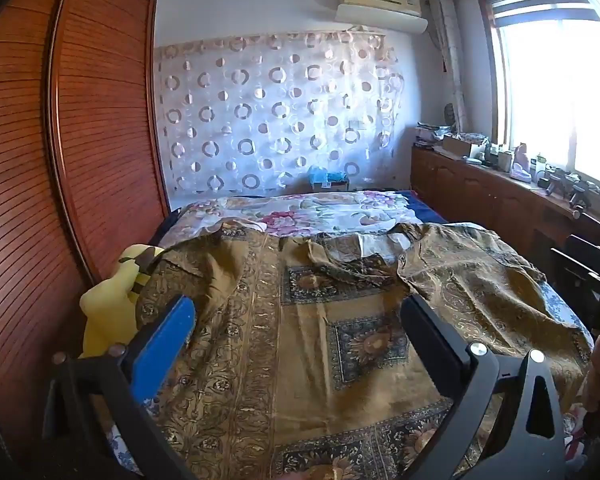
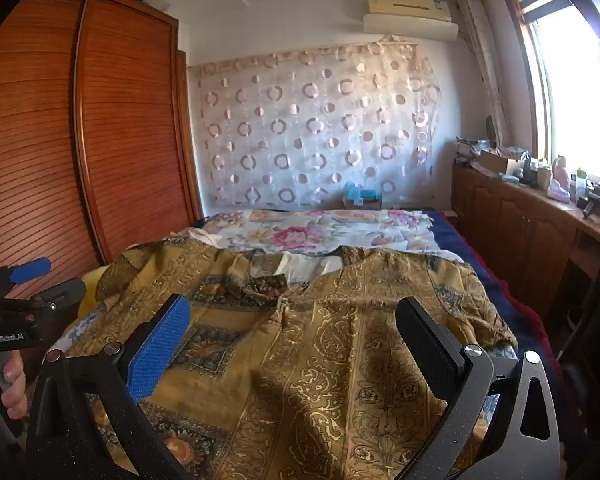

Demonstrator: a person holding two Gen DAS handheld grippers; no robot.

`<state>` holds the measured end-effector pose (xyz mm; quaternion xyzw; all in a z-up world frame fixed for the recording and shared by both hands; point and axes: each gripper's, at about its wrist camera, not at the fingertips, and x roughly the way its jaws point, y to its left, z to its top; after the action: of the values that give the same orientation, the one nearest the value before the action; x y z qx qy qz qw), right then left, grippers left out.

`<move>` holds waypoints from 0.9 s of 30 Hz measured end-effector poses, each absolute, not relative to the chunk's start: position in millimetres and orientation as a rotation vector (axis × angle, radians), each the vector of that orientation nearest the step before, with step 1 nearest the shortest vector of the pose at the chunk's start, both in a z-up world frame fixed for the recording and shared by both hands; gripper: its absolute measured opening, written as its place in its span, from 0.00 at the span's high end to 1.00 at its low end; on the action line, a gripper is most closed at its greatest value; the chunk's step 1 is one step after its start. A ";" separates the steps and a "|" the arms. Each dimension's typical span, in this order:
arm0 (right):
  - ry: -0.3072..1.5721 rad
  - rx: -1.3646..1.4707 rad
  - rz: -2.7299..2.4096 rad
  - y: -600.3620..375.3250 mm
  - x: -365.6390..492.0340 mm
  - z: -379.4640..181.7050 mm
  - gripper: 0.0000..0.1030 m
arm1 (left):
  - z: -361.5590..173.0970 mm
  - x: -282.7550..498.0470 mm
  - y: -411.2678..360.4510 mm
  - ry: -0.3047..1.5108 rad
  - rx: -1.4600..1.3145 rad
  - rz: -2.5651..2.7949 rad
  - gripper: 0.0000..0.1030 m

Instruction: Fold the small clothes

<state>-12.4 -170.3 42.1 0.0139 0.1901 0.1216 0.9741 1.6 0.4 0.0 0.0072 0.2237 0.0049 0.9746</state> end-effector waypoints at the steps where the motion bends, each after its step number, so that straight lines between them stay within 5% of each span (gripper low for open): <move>1: 0.385 0.026 0.243 -170.1 -12.4 42.0 0.00 | 0.0 2.5 0.9 0.452 0.012 0.010 0.00; 27: 0.381 0.024 0.235 -165.6 -11.2 40.9 0.00 | 12.5 -6.9 -2.8 0.409 0.016 0.006 0.00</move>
<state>-11.2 -165.6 40.9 0.0121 0.1887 0.1167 0.9750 -6.9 -2.8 12.5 0.0080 0.2030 0.0028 0.9791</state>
